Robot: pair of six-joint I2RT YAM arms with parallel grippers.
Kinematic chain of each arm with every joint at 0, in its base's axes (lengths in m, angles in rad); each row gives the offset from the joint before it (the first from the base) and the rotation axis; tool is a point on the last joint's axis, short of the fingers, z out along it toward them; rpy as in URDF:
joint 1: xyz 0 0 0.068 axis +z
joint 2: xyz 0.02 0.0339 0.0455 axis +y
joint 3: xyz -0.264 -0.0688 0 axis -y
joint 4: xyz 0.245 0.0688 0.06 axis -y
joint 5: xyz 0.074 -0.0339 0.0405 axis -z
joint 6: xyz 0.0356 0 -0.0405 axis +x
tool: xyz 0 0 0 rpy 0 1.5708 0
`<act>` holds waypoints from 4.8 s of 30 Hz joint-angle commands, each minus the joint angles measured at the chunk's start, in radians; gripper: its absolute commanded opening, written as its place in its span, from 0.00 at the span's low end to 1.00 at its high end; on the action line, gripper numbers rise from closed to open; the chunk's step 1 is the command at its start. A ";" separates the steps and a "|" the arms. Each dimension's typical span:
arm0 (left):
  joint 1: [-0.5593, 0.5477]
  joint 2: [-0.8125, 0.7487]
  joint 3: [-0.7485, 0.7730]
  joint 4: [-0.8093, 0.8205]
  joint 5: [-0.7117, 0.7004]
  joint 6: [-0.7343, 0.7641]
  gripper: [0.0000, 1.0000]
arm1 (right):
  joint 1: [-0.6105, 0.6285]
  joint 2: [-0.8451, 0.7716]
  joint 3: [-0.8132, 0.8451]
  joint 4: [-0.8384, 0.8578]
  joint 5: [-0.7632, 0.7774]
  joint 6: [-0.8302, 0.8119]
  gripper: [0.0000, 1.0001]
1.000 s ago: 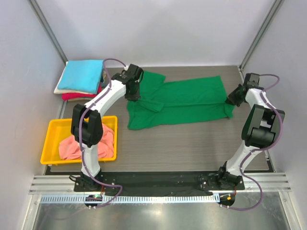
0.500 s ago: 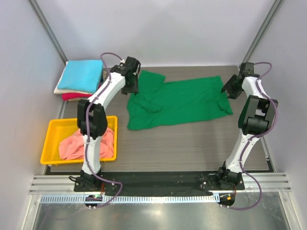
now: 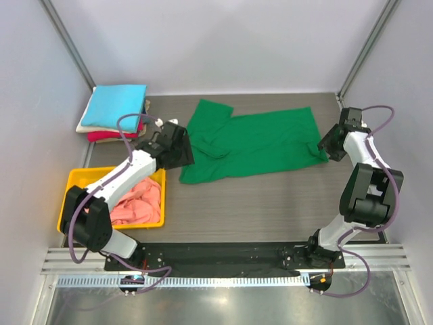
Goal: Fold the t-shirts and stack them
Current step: Fold the tshirt
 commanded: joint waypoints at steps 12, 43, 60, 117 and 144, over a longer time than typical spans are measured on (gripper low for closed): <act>-0.023 -0.038 -0.358 0.400 0.002 -0.158 0.66 | -0.006 0.091 -0.016 0.102 0.068 -0.004 0.51; 0.027 0.025 -0.387 0.474 -0.035 -0.149 0.01 | -0.191 -0.034 -0.220 0.375 -0.186 0.131 0.38; 0.029 0.040 -0.410 0.494 0.013 -0.165 0.00 | 0.013 -0.111 -0.247 0.395 -0.130 0.020 0.38; 0.029 -0.007 -0.397 0.443 -0.001 -0.149 0.00 | -0.059 -0.142 -0.290 0.297 0.019 0.110 0.73; 0.030 -0.075 -0.437 0.437 0.031 -0.168 0.00 | -0.092 -0.046 -0.448 0.458 -0.120 0.151 0.01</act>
